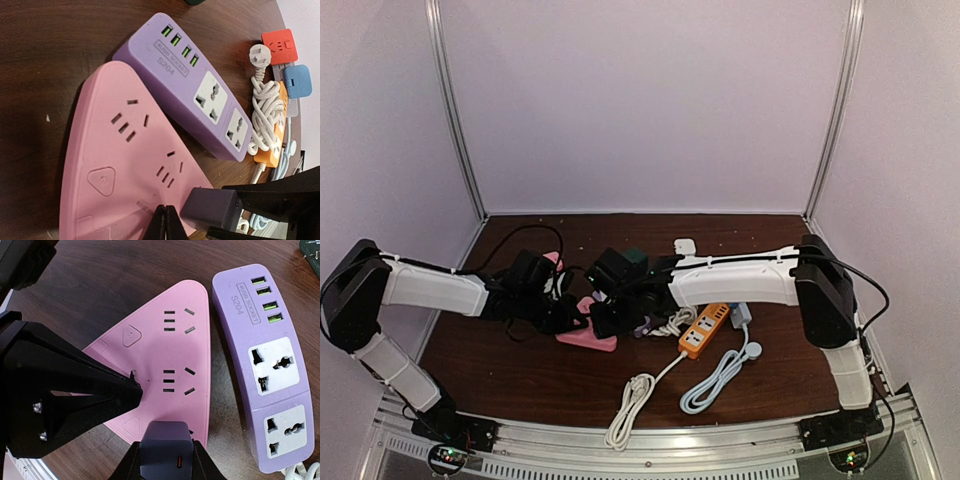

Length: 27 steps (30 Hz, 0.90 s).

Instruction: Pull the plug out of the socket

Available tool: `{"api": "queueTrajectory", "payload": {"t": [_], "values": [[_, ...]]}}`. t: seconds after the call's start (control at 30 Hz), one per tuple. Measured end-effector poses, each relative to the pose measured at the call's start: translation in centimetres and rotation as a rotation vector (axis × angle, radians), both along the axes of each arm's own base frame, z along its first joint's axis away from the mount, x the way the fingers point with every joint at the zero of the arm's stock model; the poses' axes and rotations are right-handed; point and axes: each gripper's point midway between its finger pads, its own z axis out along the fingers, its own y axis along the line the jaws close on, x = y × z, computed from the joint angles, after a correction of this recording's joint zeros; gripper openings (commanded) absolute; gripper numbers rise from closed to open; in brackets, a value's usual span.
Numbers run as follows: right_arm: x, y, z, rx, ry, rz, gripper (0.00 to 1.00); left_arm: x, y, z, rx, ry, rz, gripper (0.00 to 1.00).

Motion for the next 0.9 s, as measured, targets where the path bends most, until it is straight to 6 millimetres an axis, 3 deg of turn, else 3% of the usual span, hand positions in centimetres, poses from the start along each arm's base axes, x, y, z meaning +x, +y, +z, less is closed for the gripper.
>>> {"api": "queueTrajectory", "payload": {"t": [0.4,0.9], "values": [[0.05,-0.01,0.02,-0.004,-0.010,-0.007,0.14,0.17,-0.46,-0.22,-0.016,0.004,0.024,0.00],[0.28,-0.17,0.17,-0.014,-0.023,-0.019,0.14,0.67,-0.65,-0.66,-0.015,-0.010,0.031,0.00]]}}
